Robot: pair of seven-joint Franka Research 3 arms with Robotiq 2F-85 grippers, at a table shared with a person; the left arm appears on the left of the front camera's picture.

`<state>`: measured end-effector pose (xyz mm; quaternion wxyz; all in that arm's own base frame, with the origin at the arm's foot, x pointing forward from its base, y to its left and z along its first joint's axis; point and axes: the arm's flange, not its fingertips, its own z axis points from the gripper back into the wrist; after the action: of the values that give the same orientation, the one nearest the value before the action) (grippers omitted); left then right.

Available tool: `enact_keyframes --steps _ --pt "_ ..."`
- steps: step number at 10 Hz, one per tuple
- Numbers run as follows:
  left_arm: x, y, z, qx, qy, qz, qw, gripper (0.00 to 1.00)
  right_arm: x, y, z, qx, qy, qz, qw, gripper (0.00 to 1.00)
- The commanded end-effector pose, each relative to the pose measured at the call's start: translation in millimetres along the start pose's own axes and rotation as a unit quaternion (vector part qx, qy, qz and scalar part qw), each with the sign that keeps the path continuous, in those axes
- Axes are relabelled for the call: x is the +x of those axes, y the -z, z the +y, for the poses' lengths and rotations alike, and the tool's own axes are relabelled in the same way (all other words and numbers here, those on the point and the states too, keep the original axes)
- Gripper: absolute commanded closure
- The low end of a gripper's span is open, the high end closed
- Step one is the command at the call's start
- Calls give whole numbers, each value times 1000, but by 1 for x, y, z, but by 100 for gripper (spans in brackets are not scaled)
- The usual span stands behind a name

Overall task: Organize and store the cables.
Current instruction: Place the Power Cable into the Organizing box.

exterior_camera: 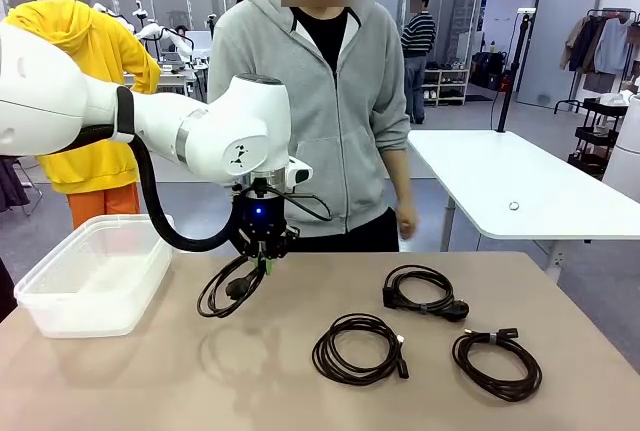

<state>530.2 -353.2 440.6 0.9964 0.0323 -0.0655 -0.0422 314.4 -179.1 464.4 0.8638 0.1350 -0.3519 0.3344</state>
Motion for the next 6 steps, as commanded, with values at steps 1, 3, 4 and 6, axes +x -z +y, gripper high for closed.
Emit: enact_keyframes --steps 1,3,4,6 --pt "3 -4 0 -2 -3 -1 1000 89 0 0 -1 -1 -5 -6 1000 0" --pt "-5 -21 14 30 53 -30 998 83 0 0 -1 -1 -5 -6 1000 0" --pt "-11 -43 30 34 77 -31 996 83 0 0 -1 -1 -5 -6 1000 0" --pt "-21 -80 71 51 102 -27 993 83 0 0 -1 -1 -5 -6 1000 0"
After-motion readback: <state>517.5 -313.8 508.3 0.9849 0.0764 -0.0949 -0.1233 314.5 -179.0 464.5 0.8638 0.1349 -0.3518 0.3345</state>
